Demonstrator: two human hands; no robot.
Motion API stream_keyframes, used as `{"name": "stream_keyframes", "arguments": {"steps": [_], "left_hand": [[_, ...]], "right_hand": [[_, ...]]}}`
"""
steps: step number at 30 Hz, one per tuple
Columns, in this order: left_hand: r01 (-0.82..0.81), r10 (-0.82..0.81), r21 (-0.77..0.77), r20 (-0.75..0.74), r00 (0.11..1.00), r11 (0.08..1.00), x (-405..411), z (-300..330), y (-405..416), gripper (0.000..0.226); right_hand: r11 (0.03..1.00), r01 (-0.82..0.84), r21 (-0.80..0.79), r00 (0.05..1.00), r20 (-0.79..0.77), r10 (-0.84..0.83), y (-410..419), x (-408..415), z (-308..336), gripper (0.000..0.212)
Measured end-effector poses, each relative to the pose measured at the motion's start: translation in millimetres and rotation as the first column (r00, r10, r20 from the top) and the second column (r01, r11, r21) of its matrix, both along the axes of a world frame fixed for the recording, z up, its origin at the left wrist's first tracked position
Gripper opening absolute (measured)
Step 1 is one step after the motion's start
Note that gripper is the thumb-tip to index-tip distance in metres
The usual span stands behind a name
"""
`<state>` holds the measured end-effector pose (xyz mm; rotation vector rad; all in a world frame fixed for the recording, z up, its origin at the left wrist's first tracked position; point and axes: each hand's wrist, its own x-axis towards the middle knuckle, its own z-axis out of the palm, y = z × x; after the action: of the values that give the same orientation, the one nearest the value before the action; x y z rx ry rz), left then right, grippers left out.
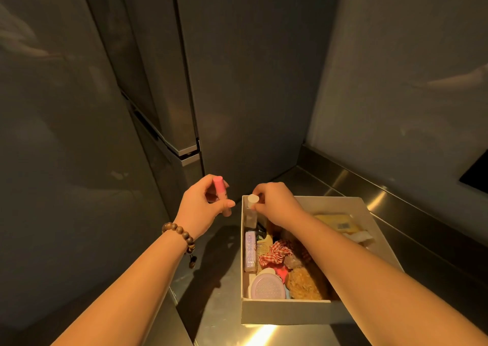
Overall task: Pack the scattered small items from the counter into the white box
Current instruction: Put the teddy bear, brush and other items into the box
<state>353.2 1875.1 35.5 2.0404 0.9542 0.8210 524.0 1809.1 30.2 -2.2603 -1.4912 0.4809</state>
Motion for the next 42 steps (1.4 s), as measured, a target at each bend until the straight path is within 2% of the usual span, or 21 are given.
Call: {"name": "stream_keyframes", "arguments": {"steps": [6, 9, 11, 13, 15, 17, 21, 27, 30, 34, 38, 42], "left_hand": [[0.008, -0.007, -0.032, 0.046, 0.999, 0.999, 5.4, 0.3, -4.9, 0.038], [0.007, -0.005, -0.056, 0.04, 0.999, 0.998, 7.2, 0.1, -6.4, 0.037], [0.013, -0.012, -0.042, 0.023, 1.0, 0.999, 7.9, 0.7, -7.9, 0.038], [0.027, -0.027, -0.012, 0.001, 1.0, 1.0, 9.6, 2.0, -10.8, 0.04], [0.053, -0.053, 0.004, -0.008, 0.999, 0.999, 13.2, 4.2, -15.3, 0.039], [0.084, -0.083, 0.03, -0.027, 0.996, 0.996, 18.9, 5.6, -20.7, 0.035], [0.108, -0.106, 0.054, -0.037, 0.994, 0.993, 26.7, 5.1, -32.5, 0.028], [0.176, -0.174, 0.054, -0.028, 0.984, 0.983, 20.9, -1.9, -49.2, 0.03], [0.188, -0.187, 0.031, -0.044, 0.981, 0.982, 10.2, -7.0, -51.0, 0.043], [0.133, -0.137, -0.037, -0.145, 0.98, 0.99, -9.2, -20.0, -50.0, 0.057], [0.126, -0.155, -0.132, -0.238, 0.959, 0.983, -20.1, -37.8, -58.3, 0.06], [0.139, -0.187, -0.193, -0.259, 0.947, 0.971, -21.8, -50.4, -69.3, 0.052]], "right_hand": [[0.992, -0.062, -0.113, 0.998, 0.013, 0.064, -1.9, -11.4, 0.6, 0.04], [0.992, -0.057, -0.111, 0.998, -0.028, 0.054, -4.7, -10.5, 5.8, 0.043], [0.999, -0.033, -0.037, 0.997, -0.072, 0.03, -10.2, -6.2, 13.5, 0.043], [0.995, -0.017, 0.1, 0.99, -0.139, 0.031, -16.6, -1.9, 24.3, 0.04], [0.97, -0.027, 0.24, 0.968, -0.235, 0.085, -22.7, -1.0, 35.5, 0.038], [0.948, -0.053, 0.315, 0.944, -0.295, 0.151, -28.5, -3.3, 43.2, 0.035], [0.934, -0.075, 0.349, 0.965, -0.211, 0.156, -40.5, -6.5, 45.3, 0.026], [0.944, -0.081, 0.321, 0.968, -0.2, 0.152, -57.8, -8.8, 37.3, 0.017], [0.956, -0.12, 0.269, 0.956, -0.229, 0.184, -69.8, -9.5, 30.8, 0.014], [0.966, -0.203, 0.161, 0.938, -0.253, 0.239, -84.2, -23.2, 8.9, 0.01], [0.975, -0.187, 0.119, 0.955, -0.212, 0.209, -89.2, -39.1, -16.9, 0.016], [0.981, -0.187, 0.055, 0.963, -0.188, 0.194, -90.2, -47.4, -35.6, 0.013]]}}
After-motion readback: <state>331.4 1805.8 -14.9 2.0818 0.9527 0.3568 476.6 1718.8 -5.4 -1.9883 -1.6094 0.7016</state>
